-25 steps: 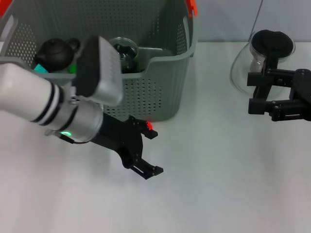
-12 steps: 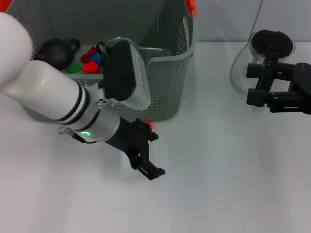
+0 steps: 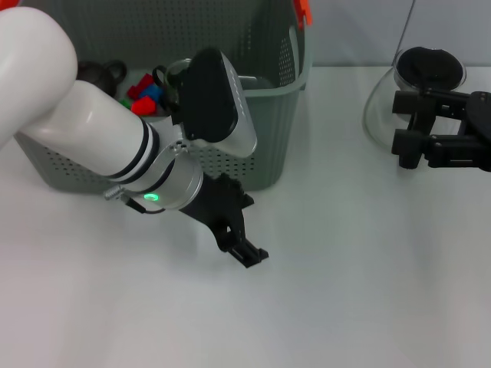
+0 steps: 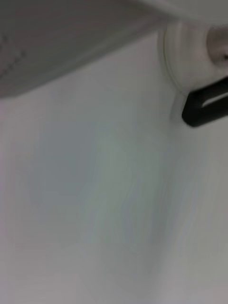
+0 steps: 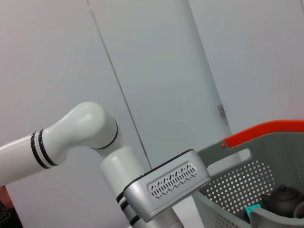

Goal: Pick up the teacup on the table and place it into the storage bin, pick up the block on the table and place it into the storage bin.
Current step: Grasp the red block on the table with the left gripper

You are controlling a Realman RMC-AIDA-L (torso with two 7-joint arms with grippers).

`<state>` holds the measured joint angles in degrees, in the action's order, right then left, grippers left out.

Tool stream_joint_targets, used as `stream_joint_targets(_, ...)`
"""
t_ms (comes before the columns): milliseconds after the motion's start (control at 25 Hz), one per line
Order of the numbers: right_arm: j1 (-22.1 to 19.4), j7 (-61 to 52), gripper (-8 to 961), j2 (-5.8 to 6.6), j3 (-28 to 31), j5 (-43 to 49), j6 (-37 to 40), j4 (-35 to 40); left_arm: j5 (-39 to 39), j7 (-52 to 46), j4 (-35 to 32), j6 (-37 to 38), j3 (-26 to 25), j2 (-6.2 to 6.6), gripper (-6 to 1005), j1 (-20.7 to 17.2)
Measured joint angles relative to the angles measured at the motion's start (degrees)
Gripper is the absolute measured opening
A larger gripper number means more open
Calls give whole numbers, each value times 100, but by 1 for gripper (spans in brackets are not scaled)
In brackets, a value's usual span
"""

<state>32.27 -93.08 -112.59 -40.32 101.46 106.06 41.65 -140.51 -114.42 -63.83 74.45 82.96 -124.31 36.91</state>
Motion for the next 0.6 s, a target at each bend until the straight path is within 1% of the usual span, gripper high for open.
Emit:
stream_joint_targets(200,-18,0,945,0,30,-3,5,1,-156,-252,5,-197,102,-3,950,45)
stream_joint_targets(600,-6,0,945,0,33,-4,12,1,-422,-681,91,-557,461,-15,949,76)
